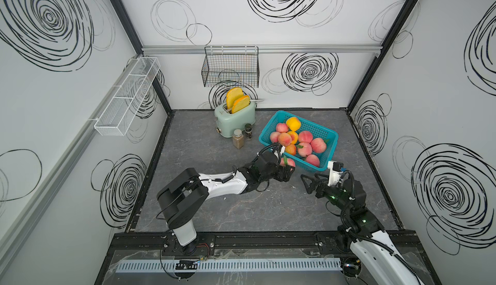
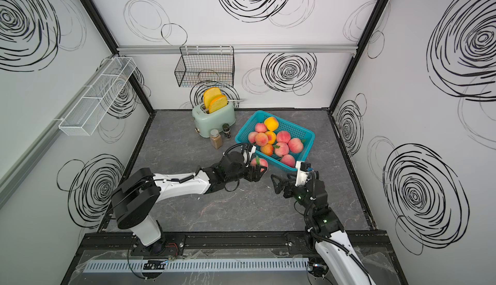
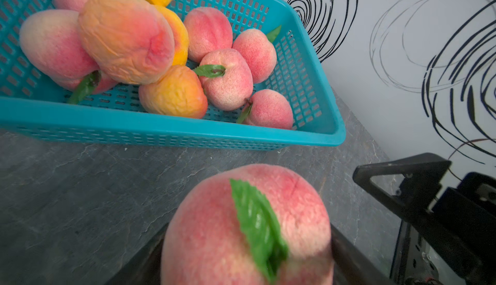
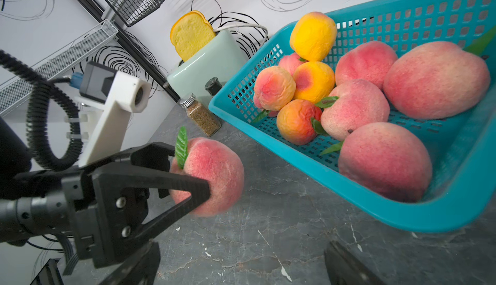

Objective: Put the peaches into the basket
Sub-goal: Pick up the peach from the center of the board.

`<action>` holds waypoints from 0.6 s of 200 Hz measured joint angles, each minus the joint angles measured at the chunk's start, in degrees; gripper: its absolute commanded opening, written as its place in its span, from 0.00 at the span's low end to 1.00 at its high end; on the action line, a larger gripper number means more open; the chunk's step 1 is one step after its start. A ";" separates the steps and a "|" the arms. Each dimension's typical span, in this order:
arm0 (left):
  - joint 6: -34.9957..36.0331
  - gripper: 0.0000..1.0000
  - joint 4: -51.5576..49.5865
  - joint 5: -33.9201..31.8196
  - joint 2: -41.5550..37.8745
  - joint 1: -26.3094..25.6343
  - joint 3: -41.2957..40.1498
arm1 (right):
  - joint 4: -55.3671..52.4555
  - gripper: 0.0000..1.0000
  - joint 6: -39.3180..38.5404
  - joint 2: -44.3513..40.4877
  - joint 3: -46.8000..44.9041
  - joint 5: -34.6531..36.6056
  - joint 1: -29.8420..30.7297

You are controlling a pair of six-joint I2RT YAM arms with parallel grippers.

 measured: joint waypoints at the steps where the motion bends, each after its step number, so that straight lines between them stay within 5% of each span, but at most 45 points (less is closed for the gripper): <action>1: 0.04 0.77 -0.13 -0.02 -0.02 0.00 0.13 | 0.00 0.99 -0.04 0.09 0.07 0.02 0.00; 120: 5.79 0.78 -8.26 0.20 6.45 4.42 19.50 | 2.16 0.99 -3.65 5.92 4.20 -2.99 -5.20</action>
